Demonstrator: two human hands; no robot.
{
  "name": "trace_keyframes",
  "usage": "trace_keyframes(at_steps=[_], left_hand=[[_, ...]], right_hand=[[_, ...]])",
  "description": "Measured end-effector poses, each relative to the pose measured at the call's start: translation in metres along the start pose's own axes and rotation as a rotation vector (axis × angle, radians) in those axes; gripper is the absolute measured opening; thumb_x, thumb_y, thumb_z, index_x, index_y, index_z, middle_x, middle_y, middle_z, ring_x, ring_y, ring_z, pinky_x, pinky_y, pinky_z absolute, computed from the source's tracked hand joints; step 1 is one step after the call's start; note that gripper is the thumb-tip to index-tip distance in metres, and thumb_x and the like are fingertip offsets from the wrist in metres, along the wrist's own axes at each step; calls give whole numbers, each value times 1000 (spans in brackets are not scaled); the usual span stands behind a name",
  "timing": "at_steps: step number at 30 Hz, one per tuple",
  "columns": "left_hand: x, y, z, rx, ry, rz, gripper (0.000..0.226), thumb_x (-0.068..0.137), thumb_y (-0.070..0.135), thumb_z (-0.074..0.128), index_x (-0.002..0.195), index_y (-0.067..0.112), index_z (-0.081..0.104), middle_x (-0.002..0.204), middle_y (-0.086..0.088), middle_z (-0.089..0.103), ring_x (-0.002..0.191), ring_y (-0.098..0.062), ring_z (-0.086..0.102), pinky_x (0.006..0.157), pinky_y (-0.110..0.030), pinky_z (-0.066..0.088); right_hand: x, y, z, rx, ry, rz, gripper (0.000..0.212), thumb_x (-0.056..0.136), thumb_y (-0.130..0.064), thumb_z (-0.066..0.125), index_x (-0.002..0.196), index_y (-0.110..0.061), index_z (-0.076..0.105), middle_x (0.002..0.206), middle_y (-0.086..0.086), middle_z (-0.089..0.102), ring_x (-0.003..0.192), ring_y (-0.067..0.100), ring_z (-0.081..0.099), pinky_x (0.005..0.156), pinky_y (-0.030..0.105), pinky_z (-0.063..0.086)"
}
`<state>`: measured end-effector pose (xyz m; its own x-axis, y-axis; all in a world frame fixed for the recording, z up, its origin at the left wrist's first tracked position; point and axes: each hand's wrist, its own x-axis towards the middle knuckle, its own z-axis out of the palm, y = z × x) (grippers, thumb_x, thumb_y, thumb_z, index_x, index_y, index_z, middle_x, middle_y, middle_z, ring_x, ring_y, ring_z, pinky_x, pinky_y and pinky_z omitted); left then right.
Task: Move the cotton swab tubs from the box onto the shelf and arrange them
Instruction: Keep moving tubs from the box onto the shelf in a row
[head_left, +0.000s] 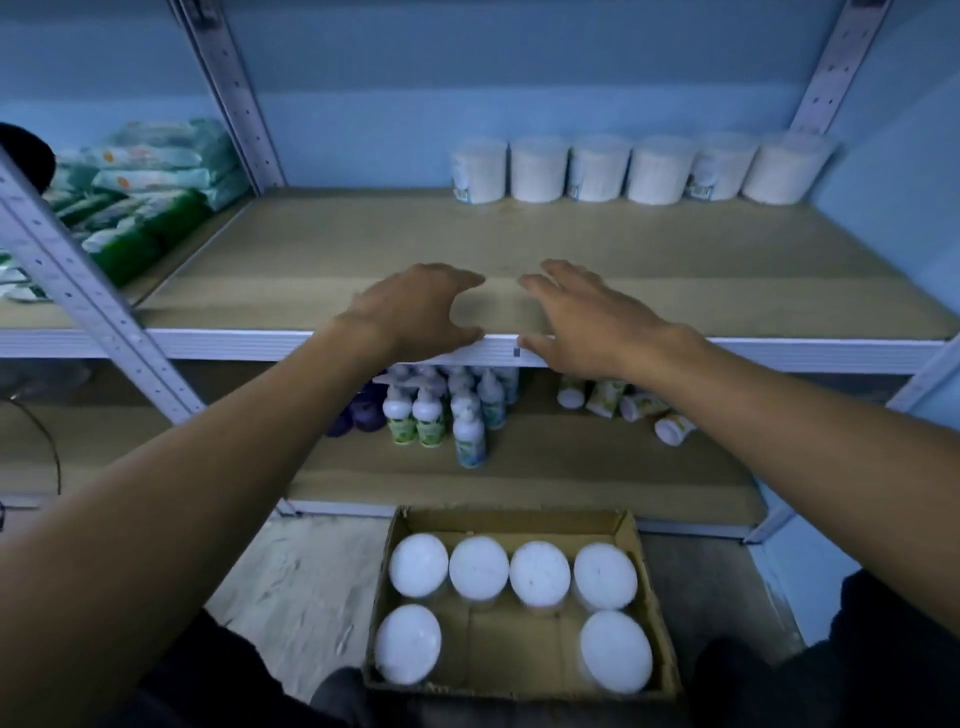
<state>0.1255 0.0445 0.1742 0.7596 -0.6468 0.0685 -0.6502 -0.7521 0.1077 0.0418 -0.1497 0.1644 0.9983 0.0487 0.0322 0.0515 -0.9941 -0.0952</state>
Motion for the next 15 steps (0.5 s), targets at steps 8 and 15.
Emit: trace_keyframes(at_steps=[8, 15], left_hand=[[-46, 12, 30, -26, 88, 66, 65, 88, 37, 66, 148, 23, 43, 154, -4, 41, 137, -24, 43, 108, -38, 39], [-81, 17, 75, -48, 107, 58, 71, 92, 41, 61, 154, 25, 31, 165, 6, 14, 149, -21, 24, 111, -41, 38]], right_hand=[[-40, -16, 29, 53, 14, -40, 70, 101, -34, 55, 157, -16, 18, 165, 9, 8, 153, 32, 5, 119, 45, 22], [-68, -22, 64, 23, 36, -21, 77, 101, -29, 54, 160, -18, 5, 166, 1, -18, 153, 28, -14, 117, 48, 24]])
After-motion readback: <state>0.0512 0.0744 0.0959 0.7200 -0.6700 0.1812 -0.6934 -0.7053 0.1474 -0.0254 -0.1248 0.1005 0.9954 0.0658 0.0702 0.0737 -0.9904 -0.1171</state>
